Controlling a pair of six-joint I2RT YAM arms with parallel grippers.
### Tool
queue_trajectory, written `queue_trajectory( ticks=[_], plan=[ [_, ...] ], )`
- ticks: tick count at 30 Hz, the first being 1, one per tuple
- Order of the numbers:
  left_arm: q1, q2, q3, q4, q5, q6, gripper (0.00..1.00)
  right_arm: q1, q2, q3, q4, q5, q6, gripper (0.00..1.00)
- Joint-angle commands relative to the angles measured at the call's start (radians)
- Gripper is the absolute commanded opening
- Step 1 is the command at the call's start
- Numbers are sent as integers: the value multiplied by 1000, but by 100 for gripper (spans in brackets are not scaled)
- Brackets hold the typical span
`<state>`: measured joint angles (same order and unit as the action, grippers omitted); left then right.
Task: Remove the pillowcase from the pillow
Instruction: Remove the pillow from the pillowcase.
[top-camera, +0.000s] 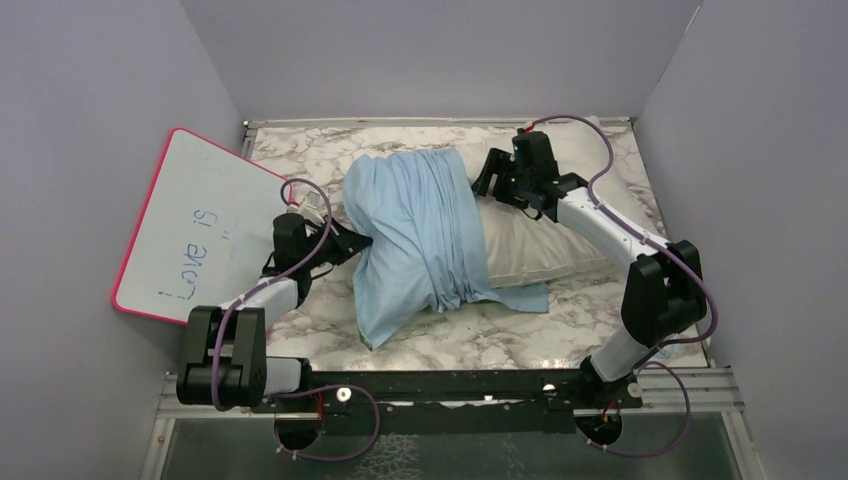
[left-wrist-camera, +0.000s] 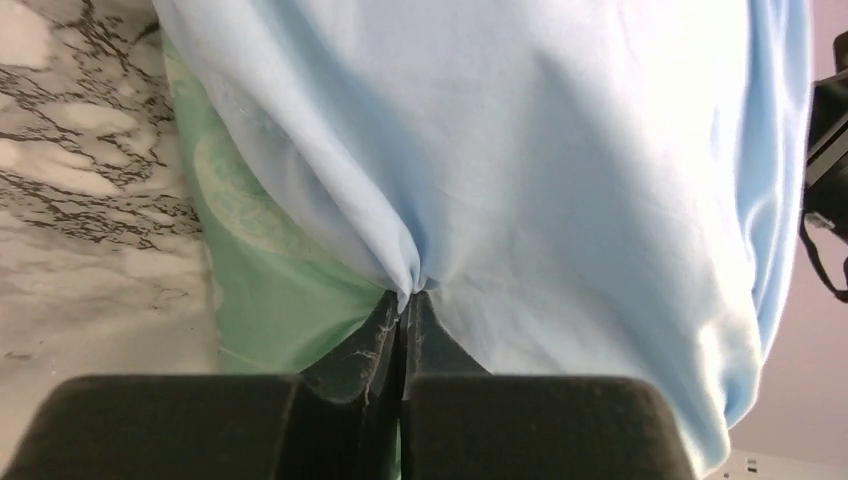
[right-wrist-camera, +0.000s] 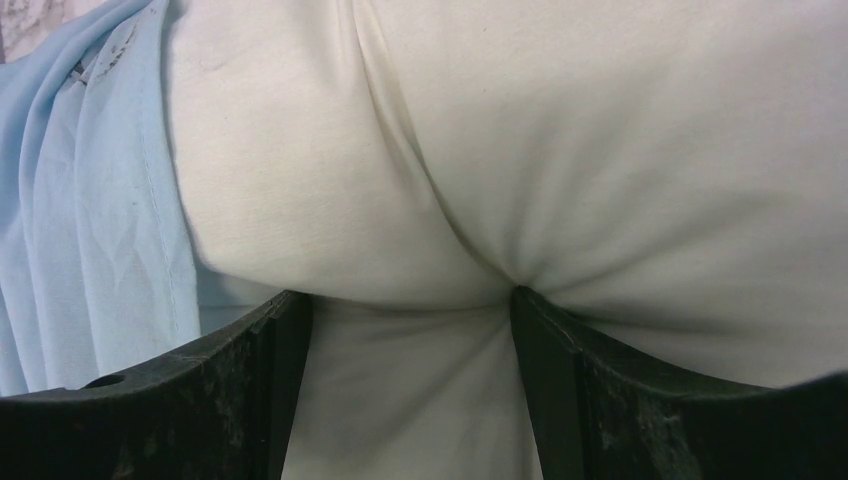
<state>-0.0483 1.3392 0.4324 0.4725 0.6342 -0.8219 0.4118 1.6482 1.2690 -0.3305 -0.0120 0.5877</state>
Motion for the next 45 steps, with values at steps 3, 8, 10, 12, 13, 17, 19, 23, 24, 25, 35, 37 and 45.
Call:
queue_trajectory(
  ticks=[3, 8, 10, 12, 13, 17, 19, 23, 24, 25, 35, 37, 45],
  plan=[
    [13, -168, 58, -313, -208, 116, 0, 1, 76, -97, -259, 8, 17, 78],
    [30, -266, 208, -696, -501, 249, 0, -4, 81, -110, -255, 45, 23, 78],
    [52, -318, 227, -754, -591, 263, 0, -9, 87, -115, -252, 46, 27, 78],
    [91, -358, 249, -797, -653, 273, 0, -18, 96, -119, -249, 44, 30, 78],
    [104, -366, 271, -827, -680, 286, 0, -27, 98, -124, -242, 36, 28, 78],
    [161, -377, 359, -936, -784, 317, 0, -75, 91, -150, -221, -9, 20, 78],
    [186, -383, 388, -960, -813, 328, 0, -95, 82, -161, -216, -21, 13, 78],
    [216, -376, 449, -1004, -848, 356, 0, -107, 69, -183, -205, -26, 4, 78],
    [222, -377, 465, -1015, -860, 370, 0, -109, 67, -189, -202, -28, 2, 78],
    [226, -377, 486, -1025, -886, 388, 0, -110, 67, -197, -200, -29, 1, 78],
    [232, -376, 617, -1100, -1081, 474, 0, -122, 52, -240, -171, -65, 12, 78],
    [232, -376, 603, -1094, -1056, 465, 0, -122, 48, -237, -174, -67, 12, 78],
    [230, -319, 499, -974, -390, 508, 0, -122, 49, -224, -180, -85, -6, 78]
  ],
)
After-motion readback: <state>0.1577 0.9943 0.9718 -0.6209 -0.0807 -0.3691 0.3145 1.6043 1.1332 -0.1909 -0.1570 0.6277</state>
